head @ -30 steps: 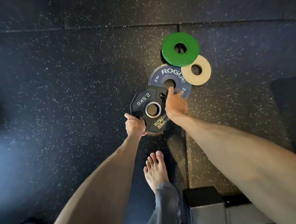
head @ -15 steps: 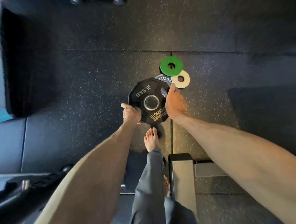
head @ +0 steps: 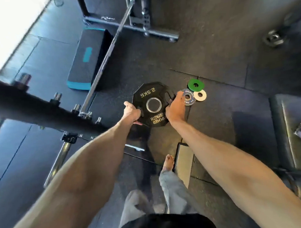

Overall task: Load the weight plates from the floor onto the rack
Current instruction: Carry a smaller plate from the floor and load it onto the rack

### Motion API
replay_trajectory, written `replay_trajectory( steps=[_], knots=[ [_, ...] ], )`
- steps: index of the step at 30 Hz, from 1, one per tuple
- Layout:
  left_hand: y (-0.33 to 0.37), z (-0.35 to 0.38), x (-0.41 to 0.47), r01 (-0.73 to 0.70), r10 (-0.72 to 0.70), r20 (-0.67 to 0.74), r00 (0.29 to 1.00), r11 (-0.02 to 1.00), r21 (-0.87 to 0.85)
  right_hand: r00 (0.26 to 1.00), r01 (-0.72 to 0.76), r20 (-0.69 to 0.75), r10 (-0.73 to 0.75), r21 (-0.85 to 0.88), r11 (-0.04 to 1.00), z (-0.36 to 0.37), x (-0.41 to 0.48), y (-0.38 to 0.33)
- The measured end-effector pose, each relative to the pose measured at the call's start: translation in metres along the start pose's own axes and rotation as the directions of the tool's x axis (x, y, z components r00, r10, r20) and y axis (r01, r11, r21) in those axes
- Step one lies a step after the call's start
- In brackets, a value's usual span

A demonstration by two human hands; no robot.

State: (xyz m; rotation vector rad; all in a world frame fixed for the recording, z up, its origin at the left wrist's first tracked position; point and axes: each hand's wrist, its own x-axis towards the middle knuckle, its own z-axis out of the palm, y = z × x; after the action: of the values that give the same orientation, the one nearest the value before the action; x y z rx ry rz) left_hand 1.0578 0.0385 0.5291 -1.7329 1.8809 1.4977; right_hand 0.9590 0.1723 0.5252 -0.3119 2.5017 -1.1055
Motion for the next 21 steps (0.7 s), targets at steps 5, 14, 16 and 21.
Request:
replay_trajectory(
  steps=[5, 14, 16, 21],
  knots=[
    [-0.099, -0.079, -0.061, 0.022, -0.023, -0.110, 0.994, 1.000, -0.017, 0.994, 0.108, -0.005, -0.108, 0.042, 0.993, 0.046, -0.111, -0.033],
    [-0.297, -0.235, -0.173, -0.108, 0.007, -0.400, 0.917, 0.967, -0.230, 0.956, 0.279, 0.055, -0.289, 0.142, 0.950, 0.145, -0.328, -0.114],
    [-0.334, -0.267, -0.200, -0.136, -0.019, -0.479, 0.878, 0.948, -0.288, 0.948, 0.274, 0.114, -0.296, 0.178, 0.945, 0.165, -0.372, -0.138],
    [-0.401, -0.330, -0.249, -0.204, -0.146, -0.729, 0.669, 0.907, -0.369, 0.914, 0.317, 0.187, -0.361, 0.230, 0.920, 0.211, -0.460, -0.196]
  ],
)
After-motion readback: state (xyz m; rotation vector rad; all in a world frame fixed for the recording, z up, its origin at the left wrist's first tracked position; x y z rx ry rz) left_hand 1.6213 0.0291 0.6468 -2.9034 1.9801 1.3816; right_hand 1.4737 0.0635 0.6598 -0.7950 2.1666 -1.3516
